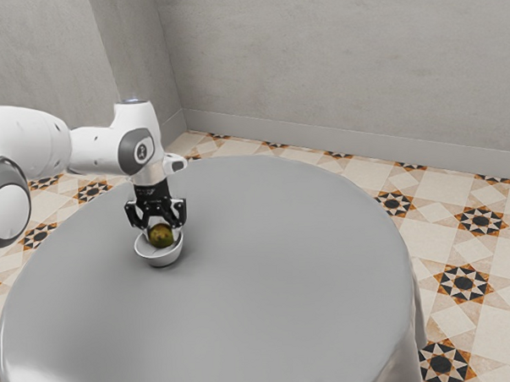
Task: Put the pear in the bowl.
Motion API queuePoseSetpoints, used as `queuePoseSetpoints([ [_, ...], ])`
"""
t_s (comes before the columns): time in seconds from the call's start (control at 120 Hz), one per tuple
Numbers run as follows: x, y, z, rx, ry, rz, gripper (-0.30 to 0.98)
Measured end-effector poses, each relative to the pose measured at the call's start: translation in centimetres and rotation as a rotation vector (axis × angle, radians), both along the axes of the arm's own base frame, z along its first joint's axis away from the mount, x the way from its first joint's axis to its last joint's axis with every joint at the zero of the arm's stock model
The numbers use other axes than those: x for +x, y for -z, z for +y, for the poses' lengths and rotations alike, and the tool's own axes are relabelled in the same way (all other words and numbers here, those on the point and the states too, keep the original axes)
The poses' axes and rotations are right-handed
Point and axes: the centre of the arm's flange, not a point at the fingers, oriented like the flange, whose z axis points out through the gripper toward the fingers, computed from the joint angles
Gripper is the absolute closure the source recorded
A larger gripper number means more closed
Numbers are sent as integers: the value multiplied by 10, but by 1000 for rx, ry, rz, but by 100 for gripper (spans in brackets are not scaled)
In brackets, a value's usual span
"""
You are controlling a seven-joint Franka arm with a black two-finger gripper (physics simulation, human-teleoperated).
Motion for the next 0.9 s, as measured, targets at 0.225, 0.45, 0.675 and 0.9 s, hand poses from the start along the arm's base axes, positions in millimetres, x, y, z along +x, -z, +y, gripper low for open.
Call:
queuePoseSetpoints([
  [0.225, -4, 5, -3, -8, 2, 12, 15],
  [0.45, -15, -71, -23, 15, 53, -74, 5],
  [0.675, -11, -183, -86, 94, 234, -217, 2],
  [0.9, -6, -279, -134, 168, 363, -312, 1],
])
